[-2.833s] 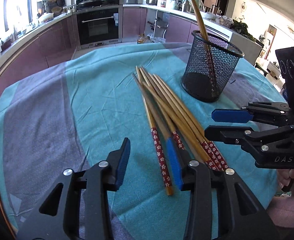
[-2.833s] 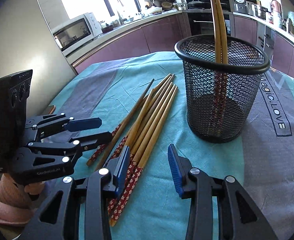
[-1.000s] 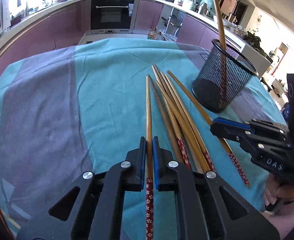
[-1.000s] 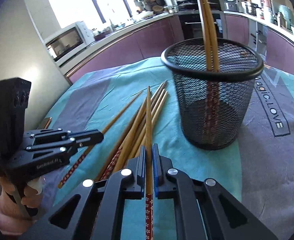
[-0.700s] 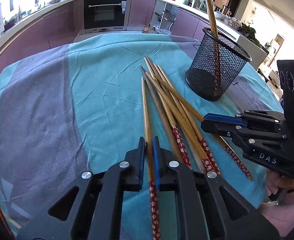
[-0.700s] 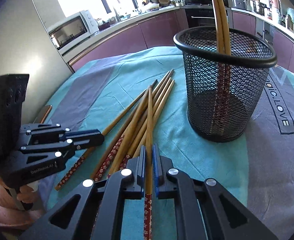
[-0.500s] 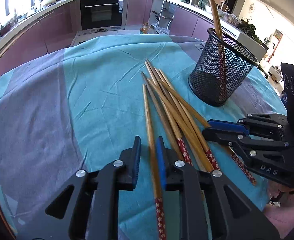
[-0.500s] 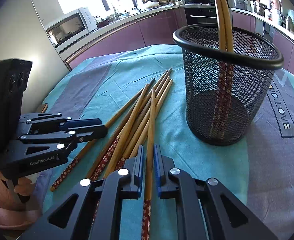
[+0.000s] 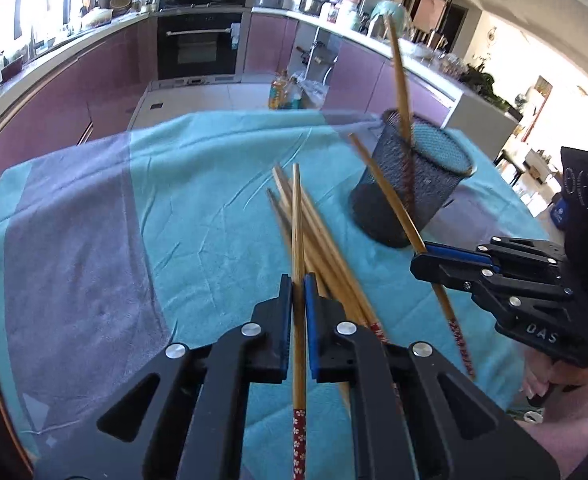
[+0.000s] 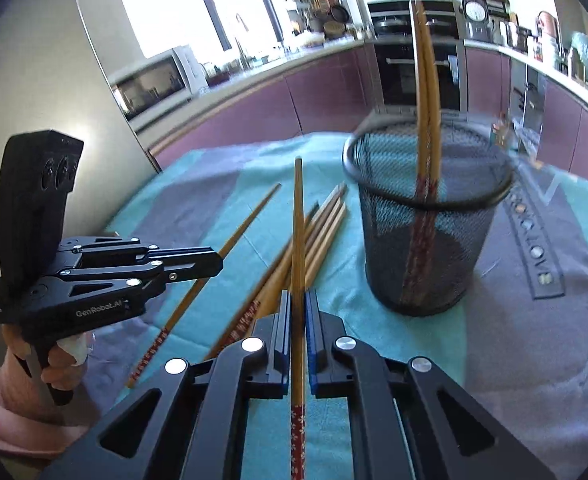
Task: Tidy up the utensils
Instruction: 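Lift the chopstick upright and drop it into the mesh holder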
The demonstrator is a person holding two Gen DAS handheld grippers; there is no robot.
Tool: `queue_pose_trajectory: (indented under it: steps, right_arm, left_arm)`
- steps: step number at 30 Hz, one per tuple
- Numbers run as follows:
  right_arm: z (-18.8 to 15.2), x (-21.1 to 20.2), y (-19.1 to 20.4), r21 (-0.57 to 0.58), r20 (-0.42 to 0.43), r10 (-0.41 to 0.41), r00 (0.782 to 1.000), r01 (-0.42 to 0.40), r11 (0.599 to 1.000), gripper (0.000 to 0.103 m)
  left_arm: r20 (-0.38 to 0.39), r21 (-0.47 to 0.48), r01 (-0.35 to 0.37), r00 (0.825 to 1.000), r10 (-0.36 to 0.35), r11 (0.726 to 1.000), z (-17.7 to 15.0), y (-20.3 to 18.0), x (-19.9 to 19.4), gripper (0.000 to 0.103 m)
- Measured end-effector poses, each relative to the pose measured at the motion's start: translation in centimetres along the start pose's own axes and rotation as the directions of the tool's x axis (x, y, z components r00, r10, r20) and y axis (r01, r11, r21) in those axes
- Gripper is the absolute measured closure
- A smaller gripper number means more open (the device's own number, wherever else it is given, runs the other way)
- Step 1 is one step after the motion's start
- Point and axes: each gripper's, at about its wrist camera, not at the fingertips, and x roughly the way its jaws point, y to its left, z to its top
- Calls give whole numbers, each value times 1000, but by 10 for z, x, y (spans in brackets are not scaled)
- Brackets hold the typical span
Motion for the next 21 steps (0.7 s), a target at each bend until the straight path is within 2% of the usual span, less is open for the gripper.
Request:
queue_pose_trajectory:
  steps: [8, 16, 21]
  right_arm:
    - [16, -44, -5, 8, 124, 22, 992, -23, 1000, 97]
    - [35, -70, -10, 4, 216, 16, 976, -17, 1000, 97]
    - [51, -85, -14, -9, 270, 3, 963, -1, 1000, 97]
  left_arm:
    - [116, 35, 98, 988, -102, 995, 17, -9, -56, 96]
    - [221, 59, 163, 960, -172, 985, 37, -18, -101, 96]
    - [282, 59, 194, 938, -203, 979, 56, -27, -111, 96]
